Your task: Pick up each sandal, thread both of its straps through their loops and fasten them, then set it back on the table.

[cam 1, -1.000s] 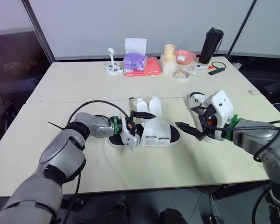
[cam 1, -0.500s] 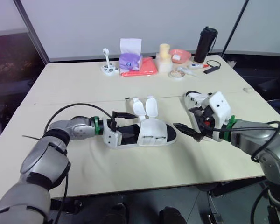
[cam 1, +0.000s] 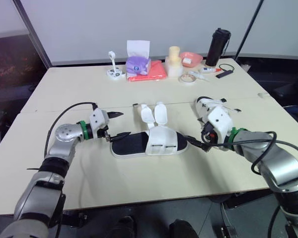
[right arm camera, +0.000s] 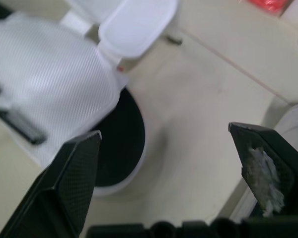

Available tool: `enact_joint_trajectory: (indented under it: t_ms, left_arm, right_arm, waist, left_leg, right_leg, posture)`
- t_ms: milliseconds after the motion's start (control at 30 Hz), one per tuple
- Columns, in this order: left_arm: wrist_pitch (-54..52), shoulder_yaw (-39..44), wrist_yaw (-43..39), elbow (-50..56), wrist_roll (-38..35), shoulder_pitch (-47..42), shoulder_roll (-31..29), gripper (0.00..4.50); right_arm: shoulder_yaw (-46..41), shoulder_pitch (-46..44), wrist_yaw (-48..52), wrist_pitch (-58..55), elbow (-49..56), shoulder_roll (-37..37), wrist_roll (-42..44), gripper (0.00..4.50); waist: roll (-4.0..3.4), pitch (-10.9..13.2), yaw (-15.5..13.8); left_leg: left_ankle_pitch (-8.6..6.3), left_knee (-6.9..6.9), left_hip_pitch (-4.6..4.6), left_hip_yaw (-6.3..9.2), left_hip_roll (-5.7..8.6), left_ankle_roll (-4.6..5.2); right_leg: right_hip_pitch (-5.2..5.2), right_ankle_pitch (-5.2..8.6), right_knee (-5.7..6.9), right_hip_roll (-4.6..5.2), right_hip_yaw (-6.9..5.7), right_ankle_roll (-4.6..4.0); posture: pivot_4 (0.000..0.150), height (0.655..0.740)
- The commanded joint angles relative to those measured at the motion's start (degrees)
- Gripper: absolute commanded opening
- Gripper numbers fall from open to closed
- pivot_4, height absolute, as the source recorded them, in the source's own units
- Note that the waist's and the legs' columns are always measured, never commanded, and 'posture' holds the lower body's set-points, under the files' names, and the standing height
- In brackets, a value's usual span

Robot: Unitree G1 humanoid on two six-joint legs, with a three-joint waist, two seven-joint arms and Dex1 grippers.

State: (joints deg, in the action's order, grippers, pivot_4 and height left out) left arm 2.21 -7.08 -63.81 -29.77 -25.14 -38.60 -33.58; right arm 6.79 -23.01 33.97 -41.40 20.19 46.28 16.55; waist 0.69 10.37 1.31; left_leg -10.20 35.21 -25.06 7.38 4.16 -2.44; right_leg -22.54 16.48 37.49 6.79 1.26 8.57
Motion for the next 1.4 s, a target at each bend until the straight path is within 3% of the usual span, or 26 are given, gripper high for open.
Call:
enact_joint_trajectory:
  t_ms: [33,200,733,1133,1400]
  left_arm:
    - [-14.9,2.9,1.4,10.1,-5.7,0.6,-0.5,4.50]
    - [-20.0,4.4,4.9,12.0,-4.4,1.0,2.0,4.50]
    - [-19.3,7.4,9.3,7.0,0.2,-3.0,7.9,4.50]
    - [-18.8,8.4,12.2,-4.8,3.0,-7.5,13.1,4.50]
    - [-25.6,12.0,12.5,-14.5,0.4,-13.0,16.5,4.50]
  right_arm:
    - [0.7,-0.9,3.5,5.7,-2.1,-0.4,-1.7,2.66]
    - [3.1,-3.2,7.0,10.5,-8.2,-2.0,-4.2,0.06]
    - [5.8,-6.8,17.1,24.2,-22.6,-12.3,-6.2,0.02]
    - [7.0,-10.2,19.7,32.2,-39.8,-18.0,-10.3,0.02]
    - [7.7,-9.3,20.6,31.4,-40.2,-18.4,-11.6,0.02]
  waist:
    - [0.00,0.0,-0.1]
    - [-0.01,0.0,-0.1]
    - [0.00,0.0,-0.3]
    - [0.00,0.0,-0.2]
    - [0.02,0.0,-0.1]
  left_leg:
    - [0.00,0.02,0.00,0.00,0.00,0.00]
    - [0.00,0.02,0.04,-0.01,0.01,0.00]
    - [0.01,-0.03,0.05,-0.02,0.02,-0.03]
    - [0.02,-0.02,0.09,-0.02,0.03,-0.06]
    - [0.01,-0.07,0.49,-0.03,0.04,-0.06]
  right_leg:
    - [0.02,0.00,0.01,0.00,0.00,0.00]
    - [0.04,0.00,0.00,-0.01,0.00,-0.01]
    - [0.01,-0.01,-0.03,-0.01,0.00,-0.02]
    - [0.05,-0.01,-0.02,-0.02,0.00,-0.02]
    - [0.45,-0.01,-0.02,-0.02,0.01,-0.02]
  posture:
    - [0.150,0.7400]
    - [0.150,0.7400]
    - [0.150,0.7400]
    - [0.150,0.7400]
    - [0.150,0.7400]
